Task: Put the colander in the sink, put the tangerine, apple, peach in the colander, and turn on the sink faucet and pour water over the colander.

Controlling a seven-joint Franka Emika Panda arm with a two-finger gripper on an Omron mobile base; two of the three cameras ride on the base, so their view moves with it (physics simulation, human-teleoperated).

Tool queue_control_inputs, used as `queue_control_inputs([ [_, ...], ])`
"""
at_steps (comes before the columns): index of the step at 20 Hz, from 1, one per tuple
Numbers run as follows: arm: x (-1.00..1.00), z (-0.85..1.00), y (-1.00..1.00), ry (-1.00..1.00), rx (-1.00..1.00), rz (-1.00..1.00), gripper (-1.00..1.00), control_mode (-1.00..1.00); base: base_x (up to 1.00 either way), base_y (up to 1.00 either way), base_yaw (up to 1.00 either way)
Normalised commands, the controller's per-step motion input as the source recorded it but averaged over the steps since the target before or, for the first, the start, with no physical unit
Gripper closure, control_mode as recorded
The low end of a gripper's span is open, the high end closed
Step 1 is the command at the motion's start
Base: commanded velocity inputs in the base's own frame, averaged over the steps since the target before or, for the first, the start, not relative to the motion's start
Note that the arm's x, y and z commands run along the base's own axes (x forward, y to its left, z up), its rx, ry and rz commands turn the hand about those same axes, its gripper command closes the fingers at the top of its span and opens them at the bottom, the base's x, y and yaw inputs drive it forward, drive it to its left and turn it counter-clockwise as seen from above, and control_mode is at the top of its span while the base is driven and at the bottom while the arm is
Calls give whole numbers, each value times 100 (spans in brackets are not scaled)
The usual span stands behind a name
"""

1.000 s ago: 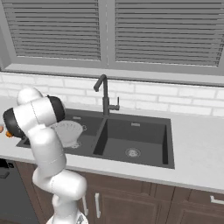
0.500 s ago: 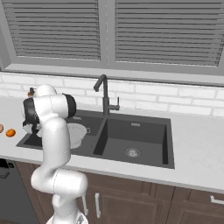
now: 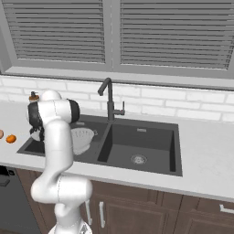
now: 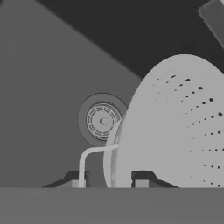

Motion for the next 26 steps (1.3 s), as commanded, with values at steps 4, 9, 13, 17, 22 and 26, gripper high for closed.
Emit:
queue_control_inputs([
  [4,10,-19,-14,0,0,31,100,-100,0,0,0],
  [9,0,-17,-33,0,0,29,100,-100,0,0,0],
  [13,6,-19,-40,0,1,12,100,-100,0,0,0],
  [17,10,-15,-28,0,3,2,100,-100,0,0,0],
  [22,-6,-7,-23,0,4,0,100,-100,0,0,0],
  [26,0,-2,-23,0,5,0,100,-100,0,0,0],
])
